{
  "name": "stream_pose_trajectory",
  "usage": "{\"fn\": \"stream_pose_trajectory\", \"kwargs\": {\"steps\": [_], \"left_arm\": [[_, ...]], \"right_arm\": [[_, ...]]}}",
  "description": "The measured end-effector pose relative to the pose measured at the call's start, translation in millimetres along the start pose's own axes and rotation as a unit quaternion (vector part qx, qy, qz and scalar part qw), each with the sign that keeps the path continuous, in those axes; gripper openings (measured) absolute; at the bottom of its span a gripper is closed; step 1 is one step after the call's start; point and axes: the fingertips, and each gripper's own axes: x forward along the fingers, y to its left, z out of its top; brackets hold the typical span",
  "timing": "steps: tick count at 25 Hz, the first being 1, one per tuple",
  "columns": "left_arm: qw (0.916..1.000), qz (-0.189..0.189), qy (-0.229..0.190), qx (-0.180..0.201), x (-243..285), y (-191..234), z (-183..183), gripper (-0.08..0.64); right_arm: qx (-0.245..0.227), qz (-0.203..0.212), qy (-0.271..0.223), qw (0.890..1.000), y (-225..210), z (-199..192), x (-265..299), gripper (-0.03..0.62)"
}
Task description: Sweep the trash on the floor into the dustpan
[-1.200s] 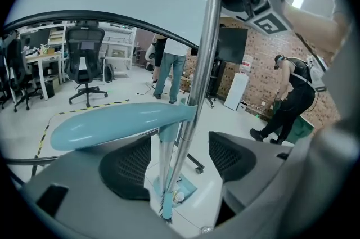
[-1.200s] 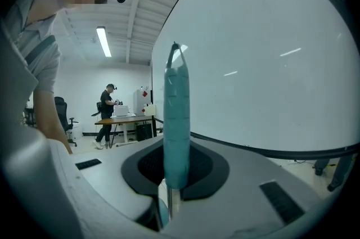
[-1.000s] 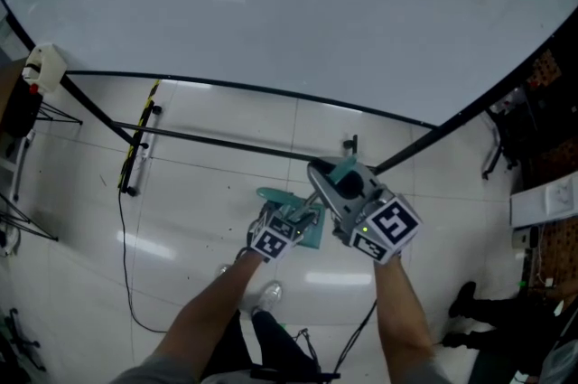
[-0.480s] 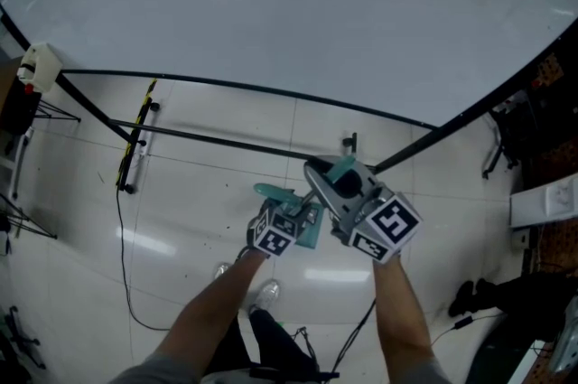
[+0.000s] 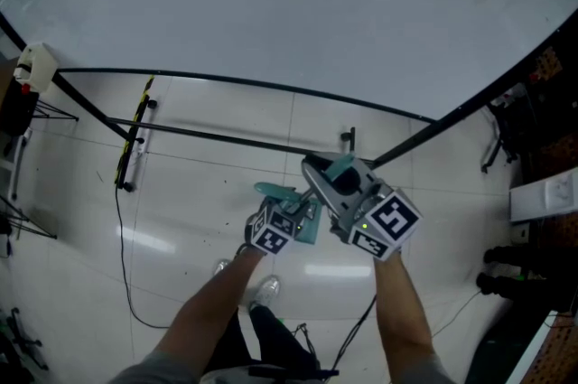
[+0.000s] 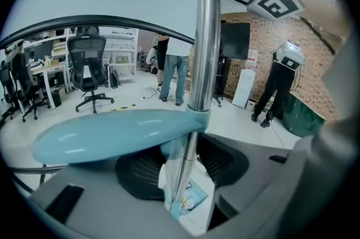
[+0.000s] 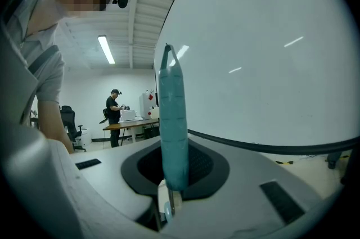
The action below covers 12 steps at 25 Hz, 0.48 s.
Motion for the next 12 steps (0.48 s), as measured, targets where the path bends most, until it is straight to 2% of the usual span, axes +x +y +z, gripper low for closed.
{"fn": "stream_pose_trajectory", "kwargs": {"steps": [5, 8, 12], "left_arm": [[0.9999, -0.006, 0.004, -0.007, 0, -2, -3, 0.195], [0.9999, -0.004, 0.004, -0.011, -1, 3, -4, 0.196], [0.9999, -0.006, 0.007, -0.013, -1, 3, -6, 0.198]], "right_arm": [[0.007, -0.006, 0.005, 1.0, 2, -2, -3, 0.043], [0.014, -0.007, 0.008, 1.0, 2, -4, -7, 0.141], [0.01, -0.016, 0.017, 1.0, 4, -9, -14, 0.16]]}}
